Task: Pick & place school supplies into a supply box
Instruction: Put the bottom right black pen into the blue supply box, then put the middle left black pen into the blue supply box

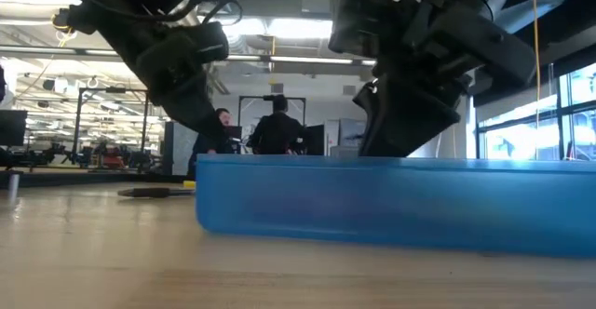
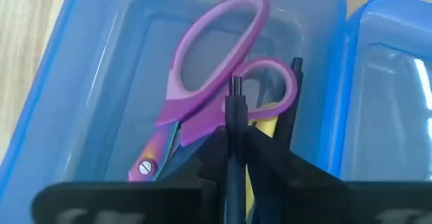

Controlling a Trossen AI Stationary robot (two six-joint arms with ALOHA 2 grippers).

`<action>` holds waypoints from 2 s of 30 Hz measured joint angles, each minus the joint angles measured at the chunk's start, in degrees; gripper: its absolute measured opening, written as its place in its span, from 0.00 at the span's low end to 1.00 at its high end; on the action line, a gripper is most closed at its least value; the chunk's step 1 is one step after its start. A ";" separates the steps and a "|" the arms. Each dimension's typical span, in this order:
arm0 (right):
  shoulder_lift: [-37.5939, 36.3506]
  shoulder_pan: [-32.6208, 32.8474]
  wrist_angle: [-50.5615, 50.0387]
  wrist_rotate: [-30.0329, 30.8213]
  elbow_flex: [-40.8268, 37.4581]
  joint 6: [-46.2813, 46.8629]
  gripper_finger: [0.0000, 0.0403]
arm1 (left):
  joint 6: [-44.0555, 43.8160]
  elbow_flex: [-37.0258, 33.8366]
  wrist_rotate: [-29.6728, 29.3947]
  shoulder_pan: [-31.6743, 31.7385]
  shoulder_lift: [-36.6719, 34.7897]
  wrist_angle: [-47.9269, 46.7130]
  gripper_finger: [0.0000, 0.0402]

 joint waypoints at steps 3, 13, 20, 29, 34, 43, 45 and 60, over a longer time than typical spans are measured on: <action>0.00 0.02 -0.57 0.02 0.00 -3.22 0.13 | -1.00 -0.01 -1.77 0.04 1.82 0.24 0.22; 0.00 -0.07 -0.46 -0.02 0.00 -5.03 0.16 | 1.10 -0.03 -5.37 0.09 6.08 1.78 0.22; -0.06 -0.08 -0.79 0.02 0.00 -4.13 0.31 | 0.12 -0.03 -5.48 0.09 6.10 1.84 0.25; -9.72 1.20 -8.00 0.39 -0.81 -0.71 0.37 | -0.30 -0.03 -9.58 0.15 6.10 1.82 0.47; -19.25 3.42 -5.62 2.72 -9.02 2.45 0.38 | -1.65 -0.01 -8.27 0.15 6.10 1.56 0.54; -33.00 4.59 5.90 7.55 -22.40 8.59 0.38 | -12.75 0.03 -6.96 6.97 6.36 -1.80 0.52; -33.86 4.57 7.06 7.56 -23.38 8.63 0.38 | -12.80 0.03 -6.58 8.85 6.97 -2.12 0.50; -34.07 4.58 6.80 7.10 -23.96 6.97 0.38 | -10.02 0.25 -1.45 9.96 12.29 -1.52 0.42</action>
